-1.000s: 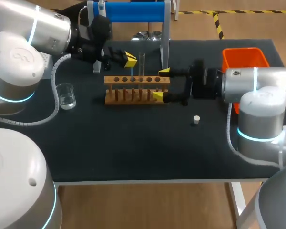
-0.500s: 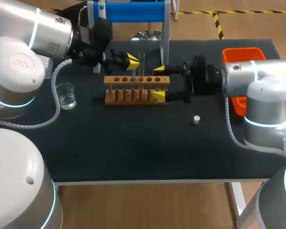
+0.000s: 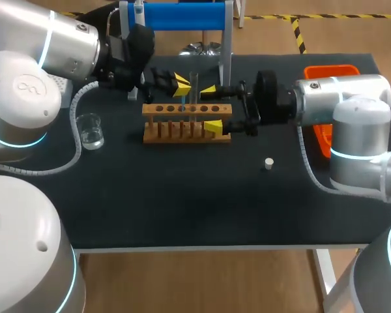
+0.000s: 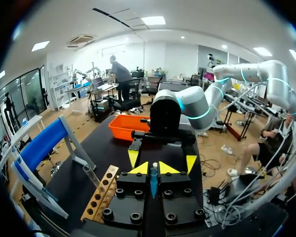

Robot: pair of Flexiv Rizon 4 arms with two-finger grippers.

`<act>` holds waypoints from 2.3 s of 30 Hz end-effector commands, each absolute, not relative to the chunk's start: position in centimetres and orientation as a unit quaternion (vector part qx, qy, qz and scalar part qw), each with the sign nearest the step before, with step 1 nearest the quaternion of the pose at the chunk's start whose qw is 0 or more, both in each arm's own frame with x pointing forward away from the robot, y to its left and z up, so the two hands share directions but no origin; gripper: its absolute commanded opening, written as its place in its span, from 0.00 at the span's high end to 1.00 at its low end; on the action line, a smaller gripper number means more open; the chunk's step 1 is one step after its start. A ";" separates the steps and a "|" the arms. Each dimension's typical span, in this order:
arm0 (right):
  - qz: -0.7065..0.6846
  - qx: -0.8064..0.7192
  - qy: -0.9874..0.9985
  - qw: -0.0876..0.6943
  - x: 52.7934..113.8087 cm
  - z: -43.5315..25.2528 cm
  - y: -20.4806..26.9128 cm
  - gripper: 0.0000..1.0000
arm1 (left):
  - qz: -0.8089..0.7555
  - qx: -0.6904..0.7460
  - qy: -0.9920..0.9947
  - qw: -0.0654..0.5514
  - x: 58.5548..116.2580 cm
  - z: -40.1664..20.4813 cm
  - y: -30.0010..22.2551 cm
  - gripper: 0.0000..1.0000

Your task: Invert the test tube, pick up the pipette, mount the tip to pipette, aspirate from beaker and dispense into the tube, eject the tip, return the pipette, and cap with the stopper.

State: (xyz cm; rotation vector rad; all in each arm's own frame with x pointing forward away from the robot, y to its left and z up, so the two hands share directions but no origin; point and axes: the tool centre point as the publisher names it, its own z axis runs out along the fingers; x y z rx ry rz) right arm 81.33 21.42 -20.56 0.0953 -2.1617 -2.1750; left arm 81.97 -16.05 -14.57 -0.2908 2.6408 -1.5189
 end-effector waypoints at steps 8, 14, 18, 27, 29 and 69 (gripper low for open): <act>-0.709 0.061 -0.699 0.070 82.0 -19.7 22.9 0.00 | -0.495 -0.095 0.863 0.041 81.9 -14.5 -16.0 1.00; -0.709 0.071 -0.698 0.076 81.8 -19.3 23.7 0.00 | -0.495 -0.095 0.863 0.041 81.9 -14.5 -16.0 1.00; -0.707 0.075 -0.699 0.078 81.7 -19.2 24.2 0.00 | -0.495 -0.095 0.863 0.041 81.9 -14.5 -16.0 1.00; -0.700 0.073 -0.705 0.085 81.6 -19.0 25.3 0.00 | -0.495 -0.095 0.863 0.041 81.9 -14.5 -16.0 1.00; -0.700 0.072 -0.706 0.086 81.6 -19.0 25.5 0.00 | -0.495 -0.095 0.863 0.041 81.9 -14.5 -16.0 1.00; -0.718 0.069 -0.687 0.094 81.1 -18.4 27.0 0.72 | -0.495 -0.095 0.863 0.041 81.9 -14.5 -16.0 1.00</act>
